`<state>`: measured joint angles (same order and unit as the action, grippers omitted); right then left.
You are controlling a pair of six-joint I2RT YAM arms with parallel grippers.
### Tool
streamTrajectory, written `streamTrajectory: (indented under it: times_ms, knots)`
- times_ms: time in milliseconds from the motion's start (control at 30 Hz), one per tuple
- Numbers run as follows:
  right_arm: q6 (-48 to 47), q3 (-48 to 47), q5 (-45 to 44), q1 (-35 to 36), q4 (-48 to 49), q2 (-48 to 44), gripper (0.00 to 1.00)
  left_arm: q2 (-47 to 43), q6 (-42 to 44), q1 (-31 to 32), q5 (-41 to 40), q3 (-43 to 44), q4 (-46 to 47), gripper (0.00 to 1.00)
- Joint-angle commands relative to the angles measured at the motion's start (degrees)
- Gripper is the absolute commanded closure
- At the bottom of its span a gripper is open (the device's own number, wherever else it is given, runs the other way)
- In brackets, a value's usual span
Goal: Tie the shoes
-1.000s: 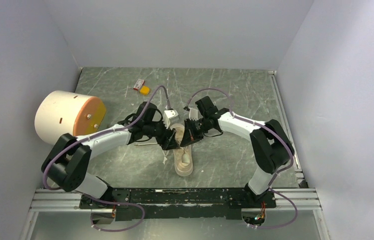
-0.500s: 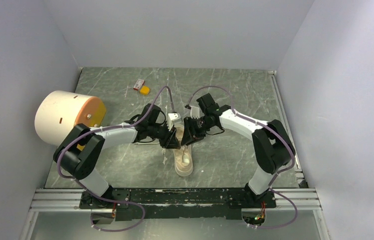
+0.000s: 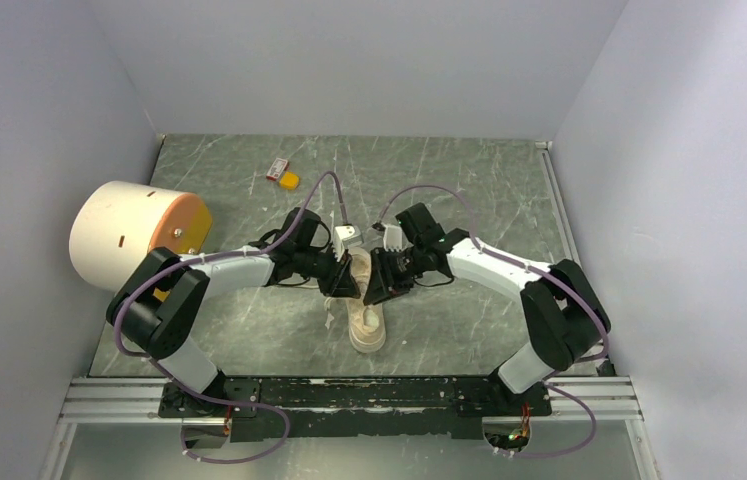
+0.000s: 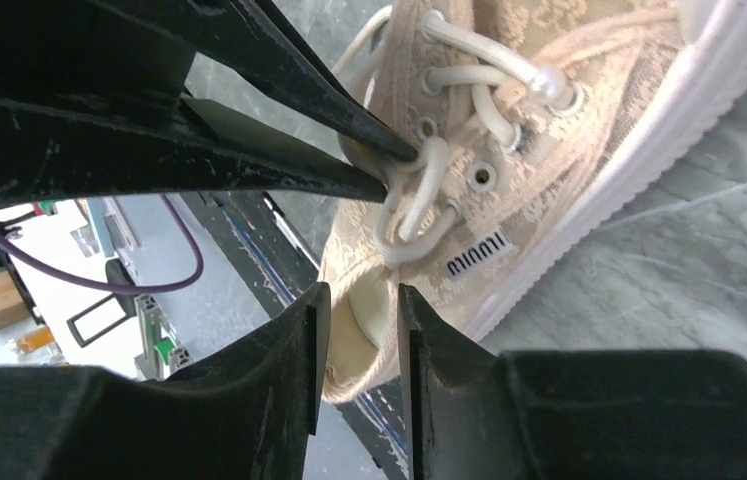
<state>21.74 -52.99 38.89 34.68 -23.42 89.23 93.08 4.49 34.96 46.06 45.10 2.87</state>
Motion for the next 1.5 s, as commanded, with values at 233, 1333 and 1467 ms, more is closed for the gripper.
streamTrajectory:
  times_ms: [233,1333,1467]
  knots:
    - [4.2,-0.8,-14.3,4.8,3.2,2.3,0.68,-0.2,-1.8,-0.3,3.4,-0.3,2.6,0.78]
    - [1.6,-8.6,-25.3,7.8,-26.0,-9.1,1.00,-15.5,-22.9,-7.5,-25.0,-2.1,-17.5,0.38]
    - [0.1,-7.6,-28.9,7.2,-27.9,-10.6,1.00,-11.8,-27.0,-7.3,-29.4,-1.6,-19.2,0.40]
